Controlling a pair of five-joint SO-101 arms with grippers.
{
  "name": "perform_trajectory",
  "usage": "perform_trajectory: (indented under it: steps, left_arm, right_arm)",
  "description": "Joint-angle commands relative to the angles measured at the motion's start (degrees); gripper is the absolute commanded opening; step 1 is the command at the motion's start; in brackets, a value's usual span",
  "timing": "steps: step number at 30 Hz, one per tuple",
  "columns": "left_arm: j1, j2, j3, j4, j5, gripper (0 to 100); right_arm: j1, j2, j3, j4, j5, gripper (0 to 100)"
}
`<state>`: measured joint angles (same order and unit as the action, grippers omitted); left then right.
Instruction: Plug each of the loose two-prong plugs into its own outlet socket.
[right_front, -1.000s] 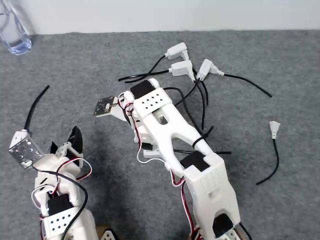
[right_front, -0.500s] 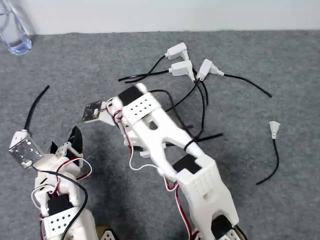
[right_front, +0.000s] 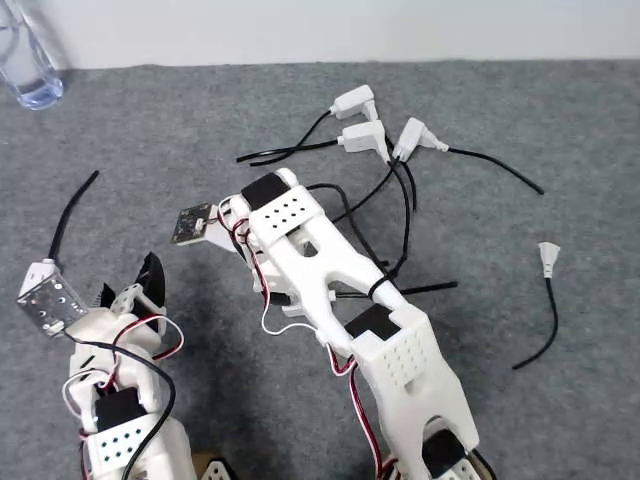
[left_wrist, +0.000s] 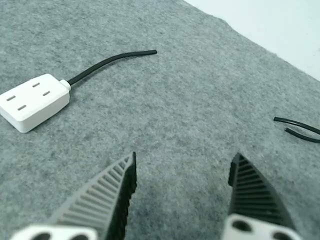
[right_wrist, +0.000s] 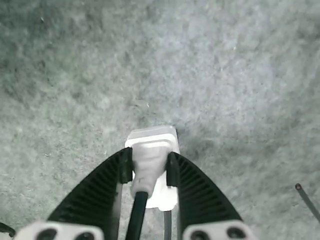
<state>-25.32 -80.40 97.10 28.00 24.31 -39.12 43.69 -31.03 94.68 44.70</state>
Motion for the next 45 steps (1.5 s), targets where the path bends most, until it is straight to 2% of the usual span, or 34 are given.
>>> perform_trajectory:
  steps: [1, 14, 16, 18, 20, 22, 31, 39, 45]
  left_arm:
    - [-0.3, -0.5, -0.3, 0.2, -0.8, 29]
    - [-0.3, -0.5, -0.3, 0.2, -0.8, 29]
    - [-0.3, -0.5, -0.3, 0.2, -0.8, 29]
    - [-0.3, -0.5, -0.3, 0.1, -0.8, 29]
    - [-0.3, -0.5, -0.3, 0.1, -0.8, 29]
    - [-0.3, -0.5, -0.3, 0.1, -0.8, 29]
    - [-0.3, -0.5, -0.3, 0.1, -0.8, 29]
    - [-0.3, -0.5, -0.3, 0.1, -0.8, 29]
    - [-0.3, -0.5, -0.3, 0.1, -0.8, 29]
  right_arm:
    - [-0.4, 4.5, -0.1, 1.8, -0.4, 0.9]
    - [-0.2, 5.3, -1.4, 2.0, -1.3, 1.2]
    - [-0.6, 4.3, -3.1, 3.8, -4.0, 6.8]
    - [-1.5, 2.4, -4.6, 6.1, -5.4, 17.5]
    - [-2.7, 0.3, -4.8, 7.9, -3.8, 26.9]
    - [-3.8, -1.4, -4.7, 8.3, -1.9, 31.6]
    - [-3.8, -6.4, -4.6, 8.5, -1.5, 32.2]
    - [-2.9, -9.1, 5.3, 8.1, -1.2, 32.2]
    - [-1.5, -7.4, 7.5, 4.6, 0.4, 32.2]
